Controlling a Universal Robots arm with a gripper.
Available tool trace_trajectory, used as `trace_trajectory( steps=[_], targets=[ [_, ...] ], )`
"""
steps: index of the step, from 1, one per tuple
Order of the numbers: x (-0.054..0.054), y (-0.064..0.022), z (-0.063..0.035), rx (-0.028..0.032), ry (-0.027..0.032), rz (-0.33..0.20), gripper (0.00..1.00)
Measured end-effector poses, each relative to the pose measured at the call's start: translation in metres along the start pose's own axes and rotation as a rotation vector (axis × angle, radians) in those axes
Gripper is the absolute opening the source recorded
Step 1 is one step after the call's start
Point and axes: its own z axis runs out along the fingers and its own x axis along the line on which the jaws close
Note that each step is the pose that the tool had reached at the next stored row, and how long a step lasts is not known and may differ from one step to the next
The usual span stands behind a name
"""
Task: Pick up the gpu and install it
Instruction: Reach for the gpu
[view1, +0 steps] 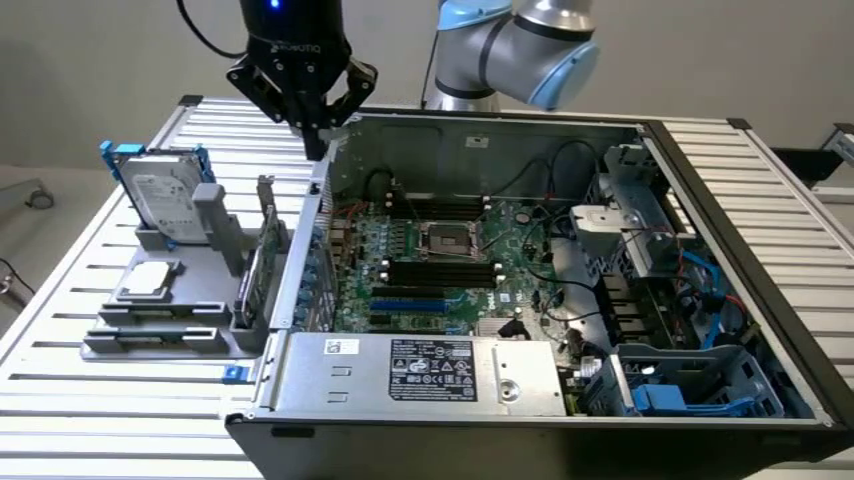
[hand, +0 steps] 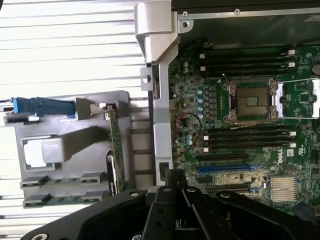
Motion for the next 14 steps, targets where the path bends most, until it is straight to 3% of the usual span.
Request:
trace_trajectory(
  steps=[14],
  targets=[
    [0.031,-0.0020,0.0052,0.0420,-0.0015,-0.018,0.11]
  ],
)
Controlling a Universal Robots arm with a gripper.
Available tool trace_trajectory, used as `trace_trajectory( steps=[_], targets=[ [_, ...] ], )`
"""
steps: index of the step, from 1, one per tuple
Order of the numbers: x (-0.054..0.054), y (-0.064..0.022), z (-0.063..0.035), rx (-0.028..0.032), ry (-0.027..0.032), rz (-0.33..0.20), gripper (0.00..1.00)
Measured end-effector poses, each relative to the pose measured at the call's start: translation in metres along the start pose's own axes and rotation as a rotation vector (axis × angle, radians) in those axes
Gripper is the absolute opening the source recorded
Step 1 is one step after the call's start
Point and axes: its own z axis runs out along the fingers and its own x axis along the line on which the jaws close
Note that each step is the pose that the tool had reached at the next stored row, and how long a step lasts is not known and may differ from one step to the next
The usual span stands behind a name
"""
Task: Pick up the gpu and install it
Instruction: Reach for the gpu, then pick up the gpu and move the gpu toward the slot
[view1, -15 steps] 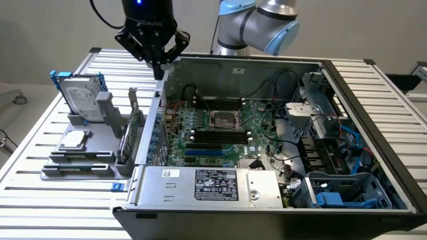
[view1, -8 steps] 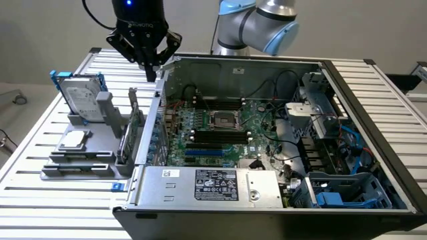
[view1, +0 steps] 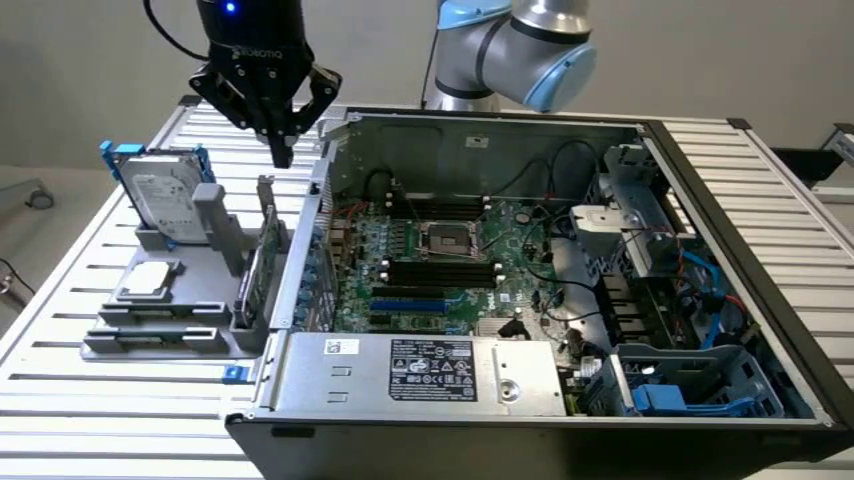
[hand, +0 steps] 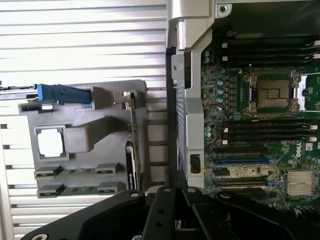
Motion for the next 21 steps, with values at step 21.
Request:
trace_trajectory(
  steps=[21],
  targets=[
    [0.047,-0.0016,0.0137,0.0202,-0.0012,-0.014,0.11]
  ],
)
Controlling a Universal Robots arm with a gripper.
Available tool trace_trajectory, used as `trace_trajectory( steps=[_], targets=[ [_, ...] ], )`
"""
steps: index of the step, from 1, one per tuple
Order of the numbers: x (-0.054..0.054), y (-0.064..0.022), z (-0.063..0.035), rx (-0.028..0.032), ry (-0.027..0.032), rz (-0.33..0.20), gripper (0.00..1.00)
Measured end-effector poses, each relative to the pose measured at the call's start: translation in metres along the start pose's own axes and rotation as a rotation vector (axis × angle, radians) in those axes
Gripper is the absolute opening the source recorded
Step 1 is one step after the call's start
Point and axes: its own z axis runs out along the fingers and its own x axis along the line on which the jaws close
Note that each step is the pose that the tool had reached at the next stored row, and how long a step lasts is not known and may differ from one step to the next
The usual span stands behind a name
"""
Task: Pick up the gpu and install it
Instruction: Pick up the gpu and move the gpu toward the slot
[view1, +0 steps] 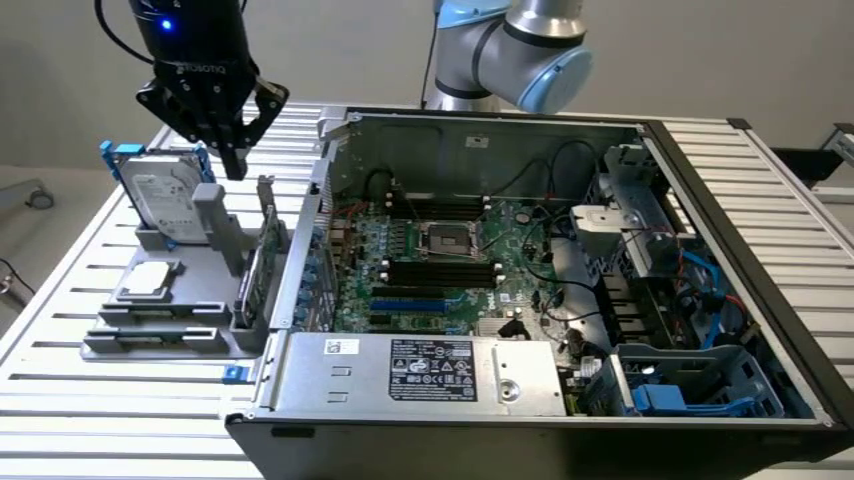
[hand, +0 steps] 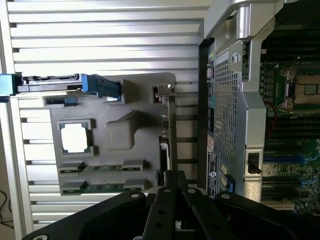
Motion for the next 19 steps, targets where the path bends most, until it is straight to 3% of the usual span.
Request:
trace_trajectory(
  steps=[8,10,13,15,16,19],
  targets=[
    [0.000,0.0000,0.0000,0.0000,0.0000,0.000,0.12],
    [0.000,0.0000,0.0000,0.0000,0.0000,0.000,0.17],
    [0.000,0.0000,0.0005,0.0000,0.0000,0.000,0.36],
    [0.000,0.0000,0.0040,0.0000,0.0001,0.000,0.36],
    [0.000,0.0000,0.0058,0.0000,0.0001,0.000,0.42],
    [0.000,-0.0002,0.0113,-0.0001,-0.0001,0.000,0.42]
  ],
)
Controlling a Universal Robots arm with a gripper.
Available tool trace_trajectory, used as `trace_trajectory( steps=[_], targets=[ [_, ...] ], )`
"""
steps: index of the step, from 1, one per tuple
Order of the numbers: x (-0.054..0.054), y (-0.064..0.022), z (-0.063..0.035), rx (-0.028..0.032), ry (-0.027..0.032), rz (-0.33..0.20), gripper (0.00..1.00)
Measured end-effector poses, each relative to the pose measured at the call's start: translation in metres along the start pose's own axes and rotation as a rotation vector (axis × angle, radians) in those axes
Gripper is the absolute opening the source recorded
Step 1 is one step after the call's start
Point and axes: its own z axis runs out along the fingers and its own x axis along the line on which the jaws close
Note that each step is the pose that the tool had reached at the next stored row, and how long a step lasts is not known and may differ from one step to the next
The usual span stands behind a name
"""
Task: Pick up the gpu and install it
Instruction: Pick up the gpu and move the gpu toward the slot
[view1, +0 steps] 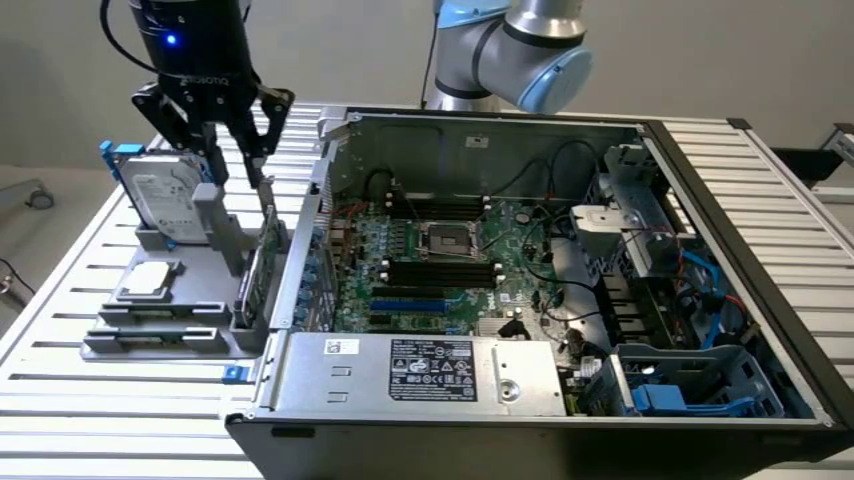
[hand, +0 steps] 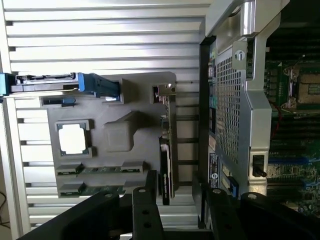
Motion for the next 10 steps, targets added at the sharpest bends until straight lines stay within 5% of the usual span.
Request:
trace_trajectory(
  steps=[10],
  targets=[
    [0.000,-0.0003,0.0183,0.0000,-0.0016,-0.035,0.42]
  ],
)
